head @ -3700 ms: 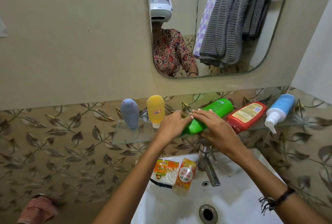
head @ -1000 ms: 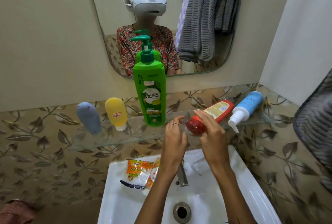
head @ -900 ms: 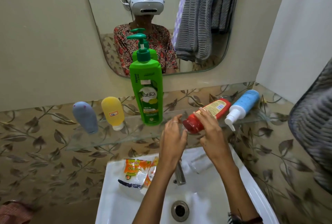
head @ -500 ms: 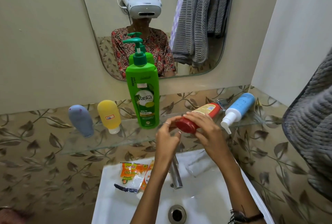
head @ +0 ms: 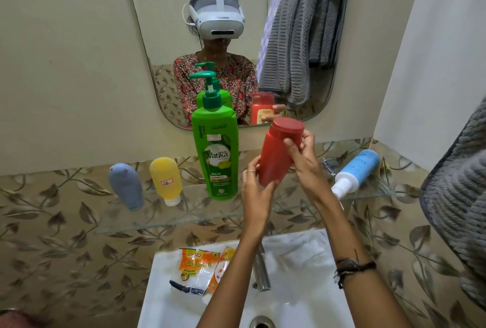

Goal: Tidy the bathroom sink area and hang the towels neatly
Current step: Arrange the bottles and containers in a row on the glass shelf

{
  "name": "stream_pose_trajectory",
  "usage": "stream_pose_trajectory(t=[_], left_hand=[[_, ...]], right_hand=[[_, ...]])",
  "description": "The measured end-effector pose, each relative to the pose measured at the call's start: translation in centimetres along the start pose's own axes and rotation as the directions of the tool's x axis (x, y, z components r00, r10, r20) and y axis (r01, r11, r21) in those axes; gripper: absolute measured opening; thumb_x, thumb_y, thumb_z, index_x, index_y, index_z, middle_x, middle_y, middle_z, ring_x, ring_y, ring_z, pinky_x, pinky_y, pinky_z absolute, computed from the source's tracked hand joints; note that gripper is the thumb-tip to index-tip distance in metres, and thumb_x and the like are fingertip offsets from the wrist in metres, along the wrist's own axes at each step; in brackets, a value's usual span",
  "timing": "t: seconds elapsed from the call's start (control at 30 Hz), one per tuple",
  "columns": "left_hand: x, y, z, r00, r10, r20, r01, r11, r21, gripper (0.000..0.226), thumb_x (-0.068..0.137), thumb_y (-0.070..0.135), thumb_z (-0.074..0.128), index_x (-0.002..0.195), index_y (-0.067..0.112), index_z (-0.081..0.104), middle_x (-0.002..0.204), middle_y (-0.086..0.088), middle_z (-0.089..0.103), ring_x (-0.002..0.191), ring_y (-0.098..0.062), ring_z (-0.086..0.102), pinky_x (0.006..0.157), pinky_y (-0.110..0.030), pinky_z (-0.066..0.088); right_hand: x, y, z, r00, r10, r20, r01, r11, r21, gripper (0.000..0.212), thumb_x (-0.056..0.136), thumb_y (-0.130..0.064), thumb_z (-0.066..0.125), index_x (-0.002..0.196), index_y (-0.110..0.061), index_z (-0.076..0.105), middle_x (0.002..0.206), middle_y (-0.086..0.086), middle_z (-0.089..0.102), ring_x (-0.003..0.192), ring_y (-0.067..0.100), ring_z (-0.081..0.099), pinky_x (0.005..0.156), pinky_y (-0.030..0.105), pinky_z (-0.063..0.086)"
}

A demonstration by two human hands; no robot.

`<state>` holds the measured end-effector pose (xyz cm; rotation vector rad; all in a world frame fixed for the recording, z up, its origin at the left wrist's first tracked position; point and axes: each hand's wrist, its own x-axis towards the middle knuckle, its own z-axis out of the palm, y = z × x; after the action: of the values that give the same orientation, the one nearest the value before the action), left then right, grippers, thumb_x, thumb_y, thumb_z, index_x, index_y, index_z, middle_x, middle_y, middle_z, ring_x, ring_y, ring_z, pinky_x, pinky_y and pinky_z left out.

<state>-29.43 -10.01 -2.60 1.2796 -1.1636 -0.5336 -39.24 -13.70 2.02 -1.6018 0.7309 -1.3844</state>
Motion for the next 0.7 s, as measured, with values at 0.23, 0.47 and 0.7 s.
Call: stream_pose_trajectory(t=[0.23,0.47,0.7], left_hand=[[0.6,-1.1,1.2,0.996,-0.054,-0.068,0.068,0.97,0.231,0.053,0.088,0.009,0.053,0.137,0.015,0.034,0.128,-0.009,0.045,0.109,-0.02,0.051,0.079,-0.023,0.042],[0.4,-1.2,0.9,0.996,-0.036,-0.079,0.06,0.941,0.332,0.049,0.088,0.003,0.048,0.135,0.011,0.034,0.13,-0.01,0.044,0.113,-0.023,0.05,0.083,-0.024,0.039],[-0.1,-1.0,1.0,0.997,-0.044,-0.068,0.069,0.891,0.449,0.043,0.088,0.004,0.05,0.128,0.006,0.038,0.127,-0.012,0.044,0.11,-0.028,0.052,0.086,-0.033,0.044]], right_hand=[[-0.8,5.3,2.5,0.985,0.163,0.063,-0.156,0.983,-0.097,0.036,0.096,-0.024,0.044,0.126,-0.018,0.025,0.111,-0.01,0.052,0.099,0.001,0.056,0.075,-0.001,0.044],[-0.5,6.2,2.2,0.979,0.187,0.083,-0.166,0.962,-0.217,0.035,0.092,-0.007,0.05,0.117,-0.011,0.026,0.108,-0.006,0.047,0.095,-0.003,0.05,0.073,-0.004,0.039],[-1.2,5.3,2.0,0.961,0.257,0.097,-0.218,0.929,-0.3,0.06,0.091,-0.002,0.049,0.141,-0.004,0.016,0.134,0.009,0.043,0.118,0.014,0.043,0.094,0.018,0.033]])
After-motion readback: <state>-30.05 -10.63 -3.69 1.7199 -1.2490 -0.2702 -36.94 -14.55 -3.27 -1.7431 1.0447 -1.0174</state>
